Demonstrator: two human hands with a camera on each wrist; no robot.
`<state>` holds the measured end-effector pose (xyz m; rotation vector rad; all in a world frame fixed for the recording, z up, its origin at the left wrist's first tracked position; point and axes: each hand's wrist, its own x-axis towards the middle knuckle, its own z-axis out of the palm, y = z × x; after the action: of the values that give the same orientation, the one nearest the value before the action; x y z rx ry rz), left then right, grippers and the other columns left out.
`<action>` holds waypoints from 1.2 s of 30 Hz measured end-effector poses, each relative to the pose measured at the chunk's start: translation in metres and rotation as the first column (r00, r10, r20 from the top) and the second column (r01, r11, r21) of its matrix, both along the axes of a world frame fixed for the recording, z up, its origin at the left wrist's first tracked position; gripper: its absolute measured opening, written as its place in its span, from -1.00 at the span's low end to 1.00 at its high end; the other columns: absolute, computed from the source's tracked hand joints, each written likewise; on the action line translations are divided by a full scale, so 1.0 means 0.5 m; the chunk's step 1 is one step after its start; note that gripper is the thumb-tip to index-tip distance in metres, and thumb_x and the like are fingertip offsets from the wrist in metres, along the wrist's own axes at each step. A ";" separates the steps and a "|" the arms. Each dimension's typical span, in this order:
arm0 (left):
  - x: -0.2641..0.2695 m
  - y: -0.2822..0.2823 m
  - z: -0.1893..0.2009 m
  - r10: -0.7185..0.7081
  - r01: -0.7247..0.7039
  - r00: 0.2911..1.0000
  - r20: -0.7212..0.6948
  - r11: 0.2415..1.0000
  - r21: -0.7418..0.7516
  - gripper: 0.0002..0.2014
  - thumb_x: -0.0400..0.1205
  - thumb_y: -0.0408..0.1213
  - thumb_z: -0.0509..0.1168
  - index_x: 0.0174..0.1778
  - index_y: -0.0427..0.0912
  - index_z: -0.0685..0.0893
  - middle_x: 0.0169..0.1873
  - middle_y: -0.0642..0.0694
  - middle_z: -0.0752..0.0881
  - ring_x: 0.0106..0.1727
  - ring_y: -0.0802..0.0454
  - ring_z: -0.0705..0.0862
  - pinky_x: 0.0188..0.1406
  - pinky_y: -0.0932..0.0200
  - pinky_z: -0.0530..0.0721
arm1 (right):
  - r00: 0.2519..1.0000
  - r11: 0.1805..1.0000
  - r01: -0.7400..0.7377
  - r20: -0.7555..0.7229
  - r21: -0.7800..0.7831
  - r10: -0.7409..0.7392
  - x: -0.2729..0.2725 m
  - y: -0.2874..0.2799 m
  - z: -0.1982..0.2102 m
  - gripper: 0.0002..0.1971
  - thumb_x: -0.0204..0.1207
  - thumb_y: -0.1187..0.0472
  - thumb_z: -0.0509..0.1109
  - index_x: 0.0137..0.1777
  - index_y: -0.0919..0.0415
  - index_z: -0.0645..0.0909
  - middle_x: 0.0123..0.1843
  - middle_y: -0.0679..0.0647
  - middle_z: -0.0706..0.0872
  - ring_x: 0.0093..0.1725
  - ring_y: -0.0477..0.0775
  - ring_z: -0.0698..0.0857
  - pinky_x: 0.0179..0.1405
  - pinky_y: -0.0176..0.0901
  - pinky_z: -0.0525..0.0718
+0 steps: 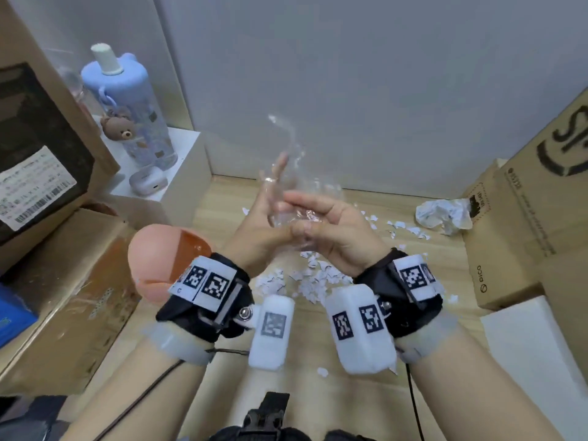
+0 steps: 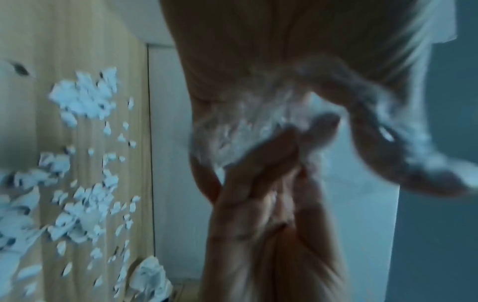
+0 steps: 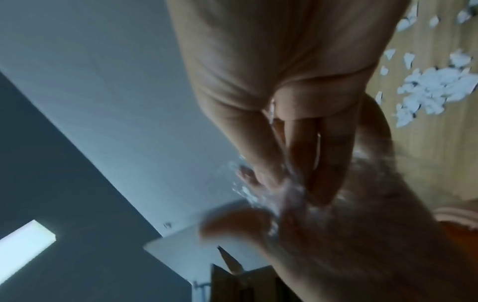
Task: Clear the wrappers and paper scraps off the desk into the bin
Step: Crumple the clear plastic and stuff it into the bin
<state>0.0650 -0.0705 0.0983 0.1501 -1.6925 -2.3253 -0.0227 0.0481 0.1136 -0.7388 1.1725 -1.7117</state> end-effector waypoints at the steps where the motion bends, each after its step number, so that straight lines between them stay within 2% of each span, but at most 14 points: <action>1: -0.009 0.013 -0.003 -0.014 0.013 1.000 0.005 0.999 0.045 -0.12 0.16 -0.09 0.60 0.40 0.34 0.37 0.29 -0.20 0.57 0.12 -0.05 0.70 -0.01 -0.03 0.72 | 1.000 0.999 0.000 -0.024 0.040 0.001 -0.001 0.002 -0.002 -0.62 0.35 0.45 0.28 0.18 0.21 0.58 -0.07 -0.01 0.78 -0.25 -0.06 0.76 -0.21 -0.20 0.77; 5: -0.024 0.016 -0.002 0.239 -0.244 0.958 0.158 0.970 0.012 -0.75 0.50 -0.19 0.29 0.10 0.03 0.63 -0.06 0.03 0.68 -0.25 0.10 0.65 -0.44 0.32 0.62 | 0.967 0.961 0.229 -0.151 0.157 -0.206 -0.036 0.025 0.016 -0.58 0.44 0.48 0.34 0.27 0.17 0.49 0.04 0.09 0.66 -0.27 0.03 0.76 -0.24 -0.19 0.79; 7: -0.021 0.001 0.004 0.310 -0.333 0.914 0.261 0.941 0.051 -0.90 0.60 -0.18 0.21 -0.11 -0.03 0.62 -0.21 0.04 0.62 -0.42 0.17 0.51 -0.56 0.36 0.47 | 0.872 0.902 0.419 -0.325 0.108 -0.366 -0.065 0.045 0.027 -0.42 0.40 0.33 0.44 0.37 -0.04 0.37 0.25 0.08 0.57 0.05 0.10 0.72 -0.08 -0.16 0.75; 10: -0.026 0.005 0.020 0.245 -0.297 0.919 0.308 0.946 0.133 -0.78 0.66 -0.13 0.15 -0.26 -0.03 0.60 -0.31 0.02 0.62 -0.44 0.16 0.51 -0.57 0.35 0.48 | 0.822 0.954 0.228 -0.563 0.193 -0.083 -0.069 0.048 0.037 -0.08 0.23 0.04 0.57 0.39 -0.55 0.02 0.63 -0.16 0.07 0.56 0.02 0.25 0.39 0.08 0.42; 13: -0.043 0.028 0.040 0.039 -0.099 0.984 0.175 0.933 0.347 -0.65 0.60 0.09 0.14 -0.31 0.00 0.70 -0.28 0.02 0.68 -0.23 0.09 0.57 -0.18 0.19 0.53 | 0.744 0.981 0.031 -0.660 0.190 0.104 -0.023 0.015 0.016 -0.04 0.25 0.09 0.55 0.46 -0.43 -0.04 0.64 -0.22 -0.03 0.63 -0.10 0.05 0.59 0.23 0.15; 15: -0.049 0.035 0.049 -0.070 0.024 0.995 0.075 0.867 0.497 -0.60 0.50 0.21 0.16 -0.24 -0.06 0.66 -0.15 -0.03 0.64 0.05 -0.02 0.60 0.19 0.04 0.56 | 0.662 0.988 0.080 -0.748 0.132 0.046 -0.008 -0.002 -0.006 -0.07 0.25 0.08 0.52 0.50 -0.24 -0.01 0.61 -0.16 0.08 0.64 -0.08 -0.04 0.62 0.32 -0.06; 17: -0.048 0.035 0.047 -0.145 0.099 0.989 0.039 0.825 0.556 -0.56 0.43 0.25 0.16 -0.24 -0.09 0.64 -0.09 -0.06 0.63 0.17 -0.04 0.62 0.26 0.01 0.59 | 0.599 0.974 0.179 -0.801 0.138 0.003 -0.010 -0.007 -0.022 -0.14 0.28 0.04 0.46 0.50 -0.16 0.02 0.57 -0.14 0.18 0.64 -0.10 -0.11 0.61 0.23 -0.30; 19: -0.045 0.035 0.043 -0.230 0.171 0.972 0.046 0.830 0.531 -0.53 0.38 0.28 0.18 -0.24 -0.08 0.66 -0.11 -0.05 0.65 0.10 -0.02 0.65 0.07 0.00 0.68 | 0.585 0.963 0.257 -0.806 0.078 -0.091 -0.007 -0.007 -0.030 -0.30 0.35 0.17 0.43 0.48 -0.02 0.25 0.52 -0.01 0.38 0.59 -0.12 0.16 0.64 -0.02 -0.03; 21: -0.044 0.037 0.033 -0.297 0.222 0.951 0.081 0.845 0.487 -0.50 0.36 0.31 0.20 -0.17 -0.09 0.65 -0.16 -0.05 0.66 -0.04 -0.01 0.69 -0.05 -0.10 0.70 | 0.620 0.933 0.360 -0.746 -0.007 -0.244 0.001 -0.007 -0.025 -0.57 0.36 0.43 0.34 0.24 0.11 0.60 0.23 0.06 0.69 0.22 -0.20 0.61 0.28 -0.25 0.54; 23: -0.044 0.038 0.022 -0.353 0.266 0.928 0.121 0.852 0.451 -0.42 0.34 0.33 0.24 0.05 -0.05 0.66 -0.06 -0.04 0.71 -0.03 -0.05 0.72 0.04 -0.32 0.65 | 0.677 0.878 0.477 -0.620 -0.040 -0.396 0.001 -0.008 -0.017 -0.59 0.40 0.57 0.21 -0.19 0.01 0.67 -0.21 -0.01 0.72 -0.30 -0.31 0.66 -0.27 -0.46 0.63; 25: -0.045 0.038 0.014 -0.402 0.299 0.902 0.157 0.845 0.444 -0.25 0.27 0.34 0.35 0.32 0.00 0.54 0.08 -0.06 0.69 -0.01 -0.14 0.74 0.03 -0.40 0.64 | 0.719 0.836 0.546 -0.479 -0.058 -0.503 -0.008 -0.009 -0.010 -0.53 0.47 0.54 0.20 -0.33 -0.11 0.61 -0.38 -0.06 0.62 -0.47 -0.25 0.56 -0.46 -0.45 0.56; 30: -0.052 0.043 0.025 -0.458 0.346 0.882 0.115 0.793 0.502 -0.32 0.26 0.28 0.40 0.19 -0.08 0.63 0.04 -0.13 0.69 0.00 -0.20 0.74 -0.17 -0.31 0.71 | 0.701 0.860 0.504 -0.542 -0.084 -0.464 0.004 -0.018 -0.016 -0.76 0.45 0.33 0.14 -0.18 0.02 0.60 -0.33 -0.13 0.67 -0.27 -0.12 0.63 -0.16 -0.01 0.62; 34: -0.062 0.038 0.049 -0.362 0.309 0.911 0.198 0.916 0.254 -0.55 0.48 0.14 0.24 -0.04 -0.23 0.56 -0.07 -0.15 0.55 -0.11 -0.06 0.53 -0.16 0.01 0.56 | 0.453 0.899 0.432 -0.844 -0.072 -0.286 0.008 -0.018 -0.039 -0.66 0.44 0.23 0.07 0.13 0.24 0.57 -0.06 -0.12 0.51 0.03 -0.30 0.36 0.19 0.21 0.44; 36: -0.065 0.039 0.056 -0.309 0.272 0.915 0.258 0.947 0.170 -0.69 0.58 -0.01 0.17 -0.05 -0.23 0.53 -0.20 -0.07 0.63 -0.23 0.05 0.60 -0.31 0.17 0.62 | 0.420 0.894 0.446 -0.873 -0.039 -0.248 0.004 -0.019 -0.042 -0.53 0.36 0.16 0.07 0.29 0.19 0.46 0.16 -0.08 0.48 0.20 -0.24 0.28 0.35 0.20 0.30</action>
<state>0.0325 -0.0509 0.1265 0.2851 -1.7950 -2.7516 -0.0209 0.0387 0.0926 -1.3920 2.3235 -1.4741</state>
